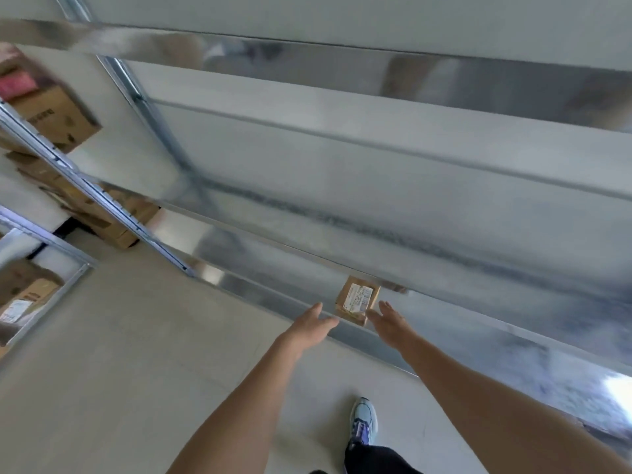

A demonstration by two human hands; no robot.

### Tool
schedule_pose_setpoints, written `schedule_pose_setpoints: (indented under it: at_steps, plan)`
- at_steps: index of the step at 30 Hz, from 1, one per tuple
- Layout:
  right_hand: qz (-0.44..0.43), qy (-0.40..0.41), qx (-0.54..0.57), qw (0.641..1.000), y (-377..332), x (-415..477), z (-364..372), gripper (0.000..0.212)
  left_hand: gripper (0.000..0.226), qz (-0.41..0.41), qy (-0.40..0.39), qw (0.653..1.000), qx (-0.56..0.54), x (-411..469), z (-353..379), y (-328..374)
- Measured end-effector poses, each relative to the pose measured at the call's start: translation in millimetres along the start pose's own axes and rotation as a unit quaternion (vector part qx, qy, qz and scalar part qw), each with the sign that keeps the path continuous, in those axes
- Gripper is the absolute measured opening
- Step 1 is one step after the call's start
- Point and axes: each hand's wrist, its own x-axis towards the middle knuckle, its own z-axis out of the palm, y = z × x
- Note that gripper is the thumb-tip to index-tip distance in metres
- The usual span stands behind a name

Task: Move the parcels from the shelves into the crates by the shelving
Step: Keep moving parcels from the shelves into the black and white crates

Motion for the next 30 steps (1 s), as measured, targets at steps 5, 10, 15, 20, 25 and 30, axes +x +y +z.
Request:
schedule_pose_setpoints:
  at_steps: [5,10,15,20,25,30]
  plan:
    - [0.064,0.013,0.139,0.988,7.0,37.2,1.5,0.059,0.075,-0.007,-0.037,0.999,-0.008,50.5,-9.7,-0.5]
    - [0.091,0.022,0.256,0.962,22.4,59.6,20.2,0.065,0.081,-0.011,-0.06,0.998,-0.014,99.1,-7.2,-6.3]
    - [0.088,0.033,0.291,0.952,25.3,103.1,32.4,0.06,0.083,0.016,-0.074,0.997,-0.02,158.6,-5.7,-9.2]
    - [0.084,0.075,0.347,0.931,34.4,141.6,58.0,0.06,0.081,0.032,-0.08,0.996,-0.038,217.9,8.8,-27.4]
    - [0.081,0.075,0.392,0.913,55.6,187.3,85.5,0.064,0.083,0.033,-0.099,0.994,-0.04,266.0,31.9,-44.0]
    - [0.088,0.079,0.435,0.893,76.3,218.5,110.0,0.058,0.089,0.013,-0.109,0.993,-0.05,296.6,43.3,-59.7]
